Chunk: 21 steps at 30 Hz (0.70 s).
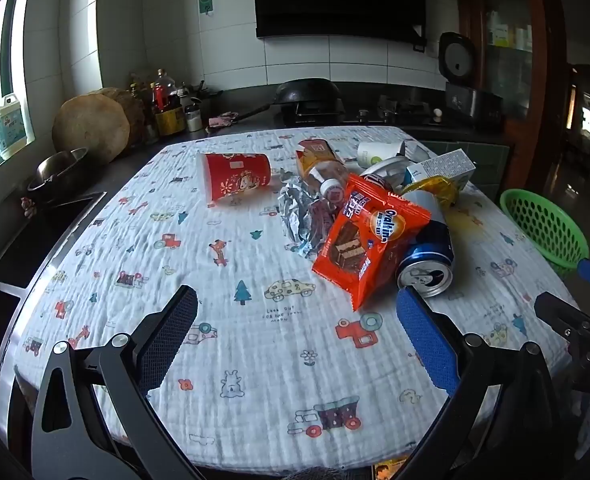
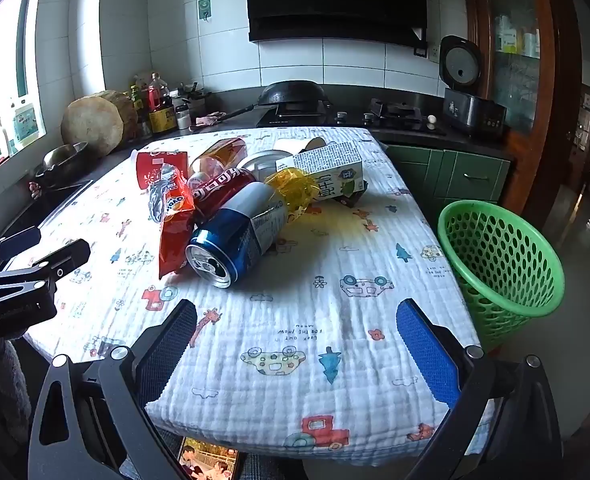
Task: Collect trash
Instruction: 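Move both tools toward the pile of trash on the table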
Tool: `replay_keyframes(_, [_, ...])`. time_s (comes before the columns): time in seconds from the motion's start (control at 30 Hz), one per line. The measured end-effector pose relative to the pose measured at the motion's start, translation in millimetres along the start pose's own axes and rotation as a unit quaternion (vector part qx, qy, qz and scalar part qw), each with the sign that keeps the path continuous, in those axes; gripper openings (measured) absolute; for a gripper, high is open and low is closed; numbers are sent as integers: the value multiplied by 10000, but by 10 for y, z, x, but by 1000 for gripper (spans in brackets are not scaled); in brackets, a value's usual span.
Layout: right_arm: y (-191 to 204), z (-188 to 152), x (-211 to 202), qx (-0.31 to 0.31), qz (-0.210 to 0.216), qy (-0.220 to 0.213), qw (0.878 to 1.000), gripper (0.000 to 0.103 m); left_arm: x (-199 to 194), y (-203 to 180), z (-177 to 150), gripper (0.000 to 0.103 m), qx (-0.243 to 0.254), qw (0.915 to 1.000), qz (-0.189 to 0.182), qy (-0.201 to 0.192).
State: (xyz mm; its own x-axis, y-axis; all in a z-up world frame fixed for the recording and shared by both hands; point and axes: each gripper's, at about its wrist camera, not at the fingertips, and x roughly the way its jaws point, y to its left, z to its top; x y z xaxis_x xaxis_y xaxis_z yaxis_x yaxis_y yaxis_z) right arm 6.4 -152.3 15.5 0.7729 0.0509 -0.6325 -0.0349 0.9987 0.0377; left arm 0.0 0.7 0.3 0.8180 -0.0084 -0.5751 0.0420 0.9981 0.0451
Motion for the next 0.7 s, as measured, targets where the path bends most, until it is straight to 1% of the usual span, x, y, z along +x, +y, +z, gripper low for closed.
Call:
replay_keyframes(0.27, [19, 7, -19, -63, -2, -86, 9999, 97, 14, -7, -8, 98, 9, 10000, 19, 21])
replay_keyframes(0.3, [39, 36, 71, -24, 20, 18, 10000, 97, 18, -1, -11, 98, 8, 10000, 15, 22])
replay_keyframes(0.43, [92, 29, 63, -43, 16, 16, 10000, 97, -8, -21, -9, 98, 31, 10000, 43, 7])
replay_keyframes(0.47, [29, 17, 7, -2, 56, -10, 10000, 97, -5, -21, -11, 98, 25, 10000, 51, 10])
replay_keyframes(0.6, [54, 24, 6, -24, 70, 3, 10000, 97, -10, -30, -19, 98, 16, 10000, 74, 12])
replay_keyframes(0.63, [57, 24, 11, -27, 73, 7, 10000, 97, 15, 44, 4, 98, -22, 10000, 62, 39])
replay_keyframes(0.7, [64, 26, 12, -35, 73, 14, 10000, 97, 29, 51, 6, 98, -27, 10000, 67, 50])
